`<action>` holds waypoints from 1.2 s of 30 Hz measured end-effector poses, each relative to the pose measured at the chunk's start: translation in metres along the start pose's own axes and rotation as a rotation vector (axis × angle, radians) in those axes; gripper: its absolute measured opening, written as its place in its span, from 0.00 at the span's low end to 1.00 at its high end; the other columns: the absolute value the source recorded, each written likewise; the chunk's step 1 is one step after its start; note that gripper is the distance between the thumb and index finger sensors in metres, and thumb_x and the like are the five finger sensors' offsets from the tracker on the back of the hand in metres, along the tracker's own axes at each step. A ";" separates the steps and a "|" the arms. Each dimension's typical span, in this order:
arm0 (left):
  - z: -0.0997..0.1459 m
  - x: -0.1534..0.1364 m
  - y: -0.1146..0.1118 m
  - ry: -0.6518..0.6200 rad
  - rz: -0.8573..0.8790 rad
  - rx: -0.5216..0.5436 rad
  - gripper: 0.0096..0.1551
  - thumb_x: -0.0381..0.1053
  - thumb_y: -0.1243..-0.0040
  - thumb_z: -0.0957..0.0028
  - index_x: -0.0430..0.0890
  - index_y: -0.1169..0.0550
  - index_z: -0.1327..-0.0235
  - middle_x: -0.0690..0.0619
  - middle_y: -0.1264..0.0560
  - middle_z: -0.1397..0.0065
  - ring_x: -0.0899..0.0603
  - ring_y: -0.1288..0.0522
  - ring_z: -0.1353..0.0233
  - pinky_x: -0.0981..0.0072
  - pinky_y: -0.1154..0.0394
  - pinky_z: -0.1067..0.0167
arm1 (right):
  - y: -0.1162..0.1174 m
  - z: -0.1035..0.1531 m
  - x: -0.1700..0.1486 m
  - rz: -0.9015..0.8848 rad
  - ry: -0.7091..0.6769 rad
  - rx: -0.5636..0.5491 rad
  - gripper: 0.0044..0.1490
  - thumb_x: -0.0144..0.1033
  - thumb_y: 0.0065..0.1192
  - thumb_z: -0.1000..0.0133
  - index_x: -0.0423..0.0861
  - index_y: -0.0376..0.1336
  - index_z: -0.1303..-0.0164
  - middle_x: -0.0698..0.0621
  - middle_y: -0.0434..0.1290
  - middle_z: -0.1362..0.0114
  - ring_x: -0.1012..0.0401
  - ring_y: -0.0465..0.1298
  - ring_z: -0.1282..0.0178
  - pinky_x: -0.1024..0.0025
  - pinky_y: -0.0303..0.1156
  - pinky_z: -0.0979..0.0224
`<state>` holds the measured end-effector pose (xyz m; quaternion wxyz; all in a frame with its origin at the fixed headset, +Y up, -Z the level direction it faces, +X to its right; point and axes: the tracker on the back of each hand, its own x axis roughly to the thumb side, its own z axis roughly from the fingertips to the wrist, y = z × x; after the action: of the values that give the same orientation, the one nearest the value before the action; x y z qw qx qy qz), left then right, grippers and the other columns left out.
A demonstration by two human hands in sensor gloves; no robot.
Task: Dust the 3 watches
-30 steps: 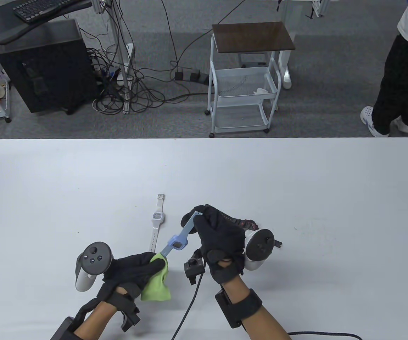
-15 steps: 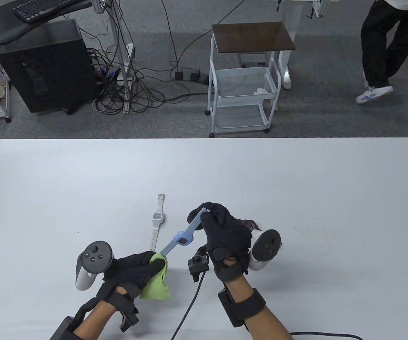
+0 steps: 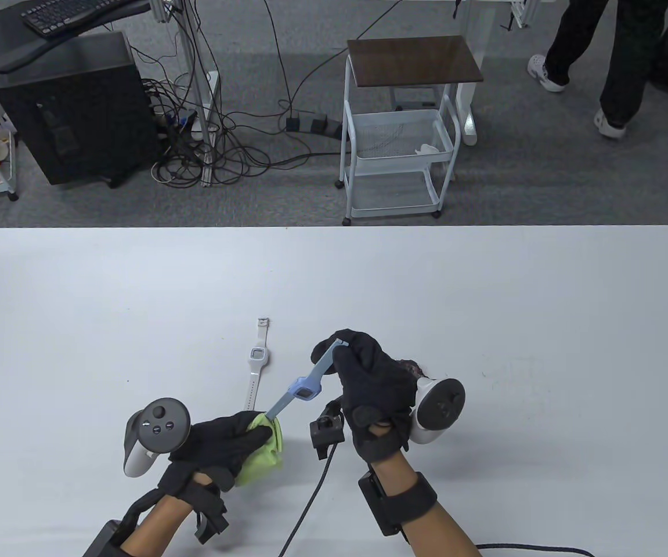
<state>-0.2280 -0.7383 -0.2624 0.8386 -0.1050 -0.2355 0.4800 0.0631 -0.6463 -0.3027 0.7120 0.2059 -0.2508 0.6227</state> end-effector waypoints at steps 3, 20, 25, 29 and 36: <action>0.000 -0.001 0.001 -0.013 0.003 0.009 0.28 0.69 0.47 0.39 0.48 0.17 0.50 0.61 0.15 0.58 0.49 0.13 0.48 0.43 0.29 0.32 | -0.003 -0.002 0.004 0.039 -0.018 0.015 0.22 0.43 0.66 0.50 0.44 0.72 0.52 0.43 0.86 0.56 0.53 0.86 0.66 0.41 0.69 0.42; 0.000 -0.005 -0.001 0.017 0.015 0.007 0.25 0.64 0.48 0.36 0.46 0.20 0.43 0.57 0.16 0.50 0.45 0.15 0.41 0.39 0.32 0.30 | -0.016 -0.008 0.013 0.027 -0.056 -0.039 0.22 0.43 0.66 0.50 0.44 0.72 0.51 0.43 0.86 0.55 0.53 0.85 0.65 0.41 0.69 0.41; 0.001 -0.008 0.003 0.036 0.011 0.026 0.26 0.63 0.49 0.35 0.45 0.22 0.40 0.56 0.17 0.45 0.43 0.17 0.37 0.37 0.35 0.29 | -0.028 -0.013 0.010 0.053 -0.041 -0.068 0.22 0.44 0.66 0.50 0.45 0.73 0.51 0.43 0.86 0.55 0.53 0.85 0.65 0.41 0.69 0.41; 0.002 -0.008 0.005 0.025 0.052 0.036 0.27 0.62 0.50 0.34 0.45 0.26 0.33 0.53 0.20 0.38 0.40 0.22 0.31 0.34 0.39 0.27 | -0.039 -0.015 0.006 0.085 -0.021 -0.093 0.22 0.44 0.66 0.50 0.46 0.72 0.51 0.44 0.86 0.54 0.53 0.85 0.64 0.41 0.69 0.41; -0.001 -0.007 -0.002 0.022 0.062 -0.039 0.29 0.64 0.50 0.34 0.51 0.27 0.27 0.46 0.36 0.20 0.33 0.42 0.18 0.27 0.53 0.26 | -0.044 -0.016 -0.007 0.070 0.023 -0.129 0.22 0.44 0.65 0.50 0.46 0.72 0.51 0.44 0.86 0.55 0.53 0.86 0.65 0.42 0.69 0.42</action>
<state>-0.2295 -0.7453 -0.2649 0.8236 -0.1339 -0.2319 0.5000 0.1073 -0.6484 -0.3186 0.7044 0.1437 -0.2893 0.6321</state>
